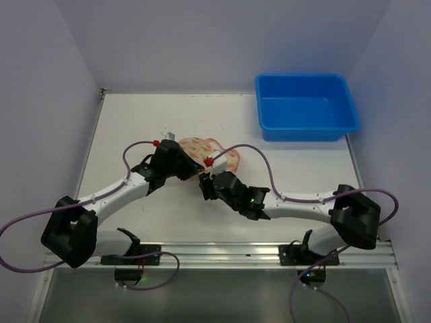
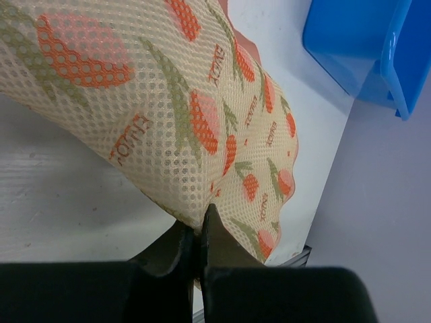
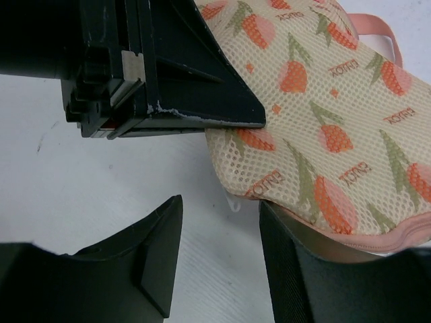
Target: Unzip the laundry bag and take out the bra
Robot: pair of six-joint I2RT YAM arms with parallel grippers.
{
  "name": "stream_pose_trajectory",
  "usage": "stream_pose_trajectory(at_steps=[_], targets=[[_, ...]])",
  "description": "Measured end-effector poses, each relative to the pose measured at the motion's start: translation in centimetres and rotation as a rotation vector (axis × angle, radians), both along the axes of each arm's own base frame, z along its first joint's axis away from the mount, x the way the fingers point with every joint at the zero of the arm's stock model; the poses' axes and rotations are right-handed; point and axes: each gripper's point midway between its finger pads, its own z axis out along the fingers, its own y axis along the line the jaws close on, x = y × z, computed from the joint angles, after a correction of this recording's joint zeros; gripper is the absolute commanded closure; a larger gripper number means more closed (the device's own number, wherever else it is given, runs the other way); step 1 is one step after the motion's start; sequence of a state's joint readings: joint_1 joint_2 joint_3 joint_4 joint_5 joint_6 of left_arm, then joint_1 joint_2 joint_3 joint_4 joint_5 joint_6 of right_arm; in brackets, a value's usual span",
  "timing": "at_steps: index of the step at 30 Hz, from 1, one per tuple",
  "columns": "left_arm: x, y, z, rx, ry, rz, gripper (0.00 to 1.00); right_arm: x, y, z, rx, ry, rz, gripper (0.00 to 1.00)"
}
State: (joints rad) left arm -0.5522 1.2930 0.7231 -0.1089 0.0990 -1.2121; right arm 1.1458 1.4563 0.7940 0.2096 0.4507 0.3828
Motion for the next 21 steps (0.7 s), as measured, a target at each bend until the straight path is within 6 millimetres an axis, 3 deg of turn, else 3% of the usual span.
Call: stream_pose_trajectory(at_steps=[11, 13, 16, 21], targets=[[-0.1, 0.4, -0.3, 0.020, 0.014, 0.013, 0.97, 0.5, 0.5, -0.6, -0.028, -0.002, -0.004, 0.55], [0.0, 0.4, -0.3, 0.023, 0.013, 0.016, 0.97, 0.6, 0.6, -0.6, -0.034, -0.004, -0.005, 0.63], [0.0, 0.6, -0.4, 0.029, 0.015, 0.022, 0.97, 0.7, 0.8, -1.0, -0.050, -0.001, -0.003, 0.66], [-0.1, 0.7, -0.6, 0.036, 0.021, 0.026, 0.97, 0.7, 0.9, -1.7, -0.064, 0.010, 0.002, 0.66]])
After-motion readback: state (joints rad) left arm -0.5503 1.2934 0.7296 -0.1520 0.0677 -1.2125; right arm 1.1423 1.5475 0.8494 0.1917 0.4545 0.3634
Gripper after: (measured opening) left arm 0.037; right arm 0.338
